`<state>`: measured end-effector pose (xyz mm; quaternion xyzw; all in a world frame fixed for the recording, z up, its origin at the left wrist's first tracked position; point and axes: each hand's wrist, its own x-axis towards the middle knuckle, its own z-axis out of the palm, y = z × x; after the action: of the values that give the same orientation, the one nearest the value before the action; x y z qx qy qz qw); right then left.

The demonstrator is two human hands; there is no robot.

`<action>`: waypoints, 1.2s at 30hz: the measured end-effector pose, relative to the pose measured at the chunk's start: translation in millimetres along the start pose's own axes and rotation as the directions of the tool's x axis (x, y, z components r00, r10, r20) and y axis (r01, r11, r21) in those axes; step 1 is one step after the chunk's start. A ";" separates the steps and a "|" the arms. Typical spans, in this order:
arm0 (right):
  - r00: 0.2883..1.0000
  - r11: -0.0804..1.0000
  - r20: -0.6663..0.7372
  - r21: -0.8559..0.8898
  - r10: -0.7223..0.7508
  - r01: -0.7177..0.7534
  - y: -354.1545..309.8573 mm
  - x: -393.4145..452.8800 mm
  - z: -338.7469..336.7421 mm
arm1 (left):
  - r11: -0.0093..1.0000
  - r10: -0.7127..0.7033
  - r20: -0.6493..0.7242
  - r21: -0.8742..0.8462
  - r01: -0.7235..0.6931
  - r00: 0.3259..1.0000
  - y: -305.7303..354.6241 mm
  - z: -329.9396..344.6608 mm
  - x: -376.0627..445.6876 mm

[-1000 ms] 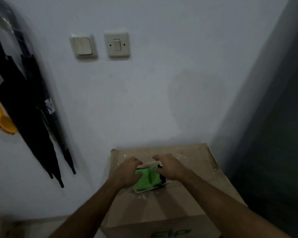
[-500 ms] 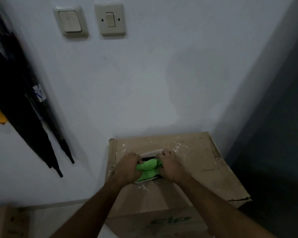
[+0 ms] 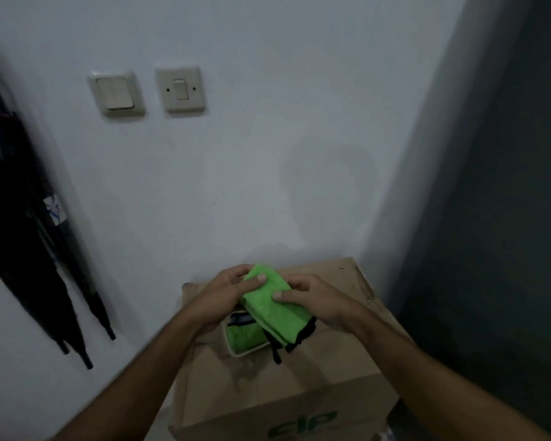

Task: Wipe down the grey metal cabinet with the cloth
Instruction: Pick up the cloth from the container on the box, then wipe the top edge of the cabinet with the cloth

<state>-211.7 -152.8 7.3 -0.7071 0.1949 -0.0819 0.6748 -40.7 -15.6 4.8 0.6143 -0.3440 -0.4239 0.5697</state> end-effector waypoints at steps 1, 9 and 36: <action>0.999 0.998 -0.050 0.059 0.015 -0.013 -5.7 -9.7 -2.1 | 1.000 -0.004 0.053 -0.002 0.004 0.999 8.9 6.0 -1.9; 0.962 0.952 -0.274 0.293 -0.010 0.094 -55.4 -105.4 -41.9 | 1.000 0.001 0.451 0.015 -0.008 0.893 70.9 78.2 -7.1; 0.678 0.770 -0.583 0.135 -0.446 0.623 -224.4 -556.4 -263.7 | 0.515 0.762 0.264 0.306 -0.801 0.591 327.8 578.1 -114.2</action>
<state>-781.2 -178.2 330.6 -0.5624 0.1346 -0.4966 0.6472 -594.8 -185.6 349.5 0.4733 -0.6878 -0.0726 0.5456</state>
